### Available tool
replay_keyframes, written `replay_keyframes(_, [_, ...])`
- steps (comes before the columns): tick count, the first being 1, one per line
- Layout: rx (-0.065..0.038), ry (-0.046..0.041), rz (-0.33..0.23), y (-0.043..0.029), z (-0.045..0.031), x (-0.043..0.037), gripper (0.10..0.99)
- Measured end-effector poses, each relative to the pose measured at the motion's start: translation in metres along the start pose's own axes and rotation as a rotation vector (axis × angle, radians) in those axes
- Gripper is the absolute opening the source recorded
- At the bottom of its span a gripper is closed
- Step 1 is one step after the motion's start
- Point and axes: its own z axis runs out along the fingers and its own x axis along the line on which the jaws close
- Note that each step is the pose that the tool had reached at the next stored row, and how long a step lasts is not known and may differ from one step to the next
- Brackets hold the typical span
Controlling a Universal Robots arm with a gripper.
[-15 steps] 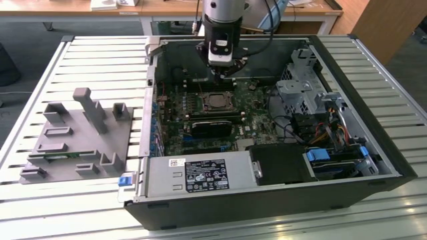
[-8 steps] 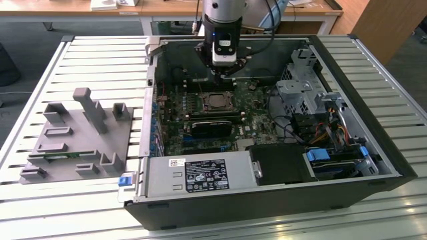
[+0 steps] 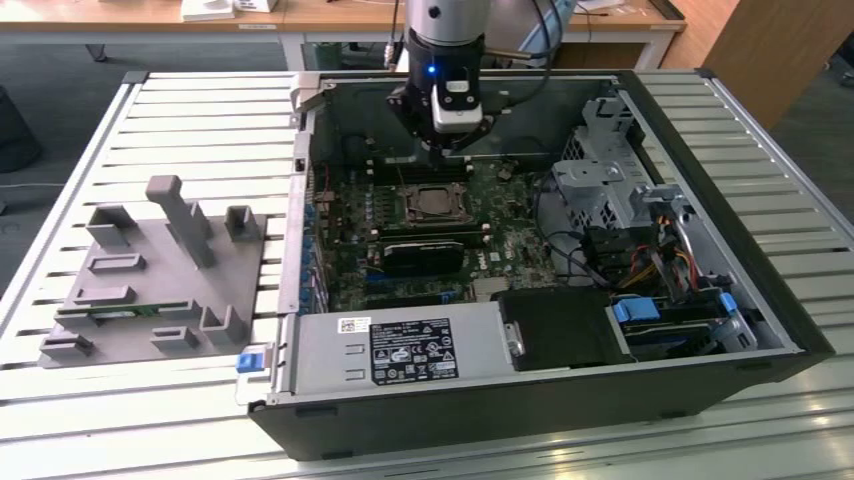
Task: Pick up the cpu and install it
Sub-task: 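Install the first cpu locking lever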
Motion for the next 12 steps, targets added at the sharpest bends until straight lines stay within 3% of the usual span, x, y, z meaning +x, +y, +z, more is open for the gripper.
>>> replay_keyframes(12, [-0.001,0.0057,-0.201,0.0,0.0006,0.0,0.106])
